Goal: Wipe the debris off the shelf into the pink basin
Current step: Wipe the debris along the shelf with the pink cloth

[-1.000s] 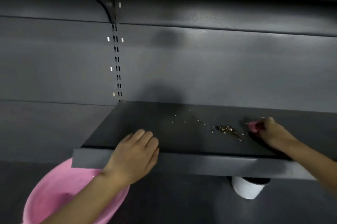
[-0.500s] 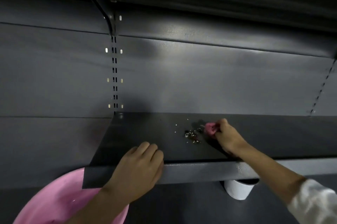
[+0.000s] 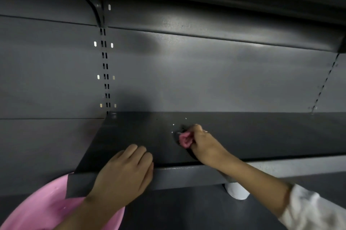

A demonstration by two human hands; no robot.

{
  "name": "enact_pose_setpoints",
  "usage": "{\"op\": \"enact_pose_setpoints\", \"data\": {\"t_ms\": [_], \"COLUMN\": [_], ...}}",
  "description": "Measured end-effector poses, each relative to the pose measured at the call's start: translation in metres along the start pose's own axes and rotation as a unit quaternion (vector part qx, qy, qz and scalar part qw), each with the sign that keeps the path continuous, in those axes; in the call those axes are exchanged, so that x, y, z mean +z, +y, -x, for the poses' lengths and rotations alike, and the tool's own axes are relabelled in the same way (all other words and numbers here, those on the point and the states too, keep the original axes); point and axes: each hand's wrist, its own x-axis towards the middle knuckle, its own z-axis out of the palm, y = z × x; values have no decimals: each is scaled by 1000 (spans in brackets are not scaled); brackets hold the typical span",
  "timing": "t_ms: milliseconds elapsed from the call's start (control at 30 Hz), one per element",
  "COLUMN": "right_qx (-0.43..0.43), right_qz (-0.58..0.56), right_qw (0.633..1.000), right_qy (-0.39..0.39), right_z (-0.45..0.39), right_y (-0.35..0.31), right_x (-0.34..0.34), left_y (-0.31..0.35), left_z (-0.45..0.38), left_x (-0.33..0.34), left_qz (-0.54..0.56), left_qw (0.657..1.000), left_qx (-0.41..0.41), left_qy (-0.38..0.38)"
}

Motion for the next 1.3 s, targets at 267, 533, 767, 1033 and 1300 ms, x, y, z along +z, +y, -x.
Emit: {"op": "enact_pose_setpoints", "data": {"t_ms": [267, 533, 767, 1033, 1300], "right_qx": [29, 74, -82, -102, -39], "right_qz": [-97, -19, -85, -191, -89], "right_qw": [990, 997, 990, 976, 995], "right_qy": [98, 21, -77, -28, -19], "right_z": [-35, -108, -104, -109, -137], "right_y": [65, 104, 40, 39, 32], "right_x": [-31, -26, 11, -4, 10], "left_y": [-1, -2, -1, -1, 1], "left_z": [4, 2, 2, 3, 2], "left_x": [0, 2, 3, 4, 2], "left_qz": [5, 6, -4, -14, -1], "left_qw": [1000, 1000, 1000, 999, 1000], "left_qx": [5, -20, -20, -19, -29], "left_qy": [1, 3, 9, 32, 3]}}
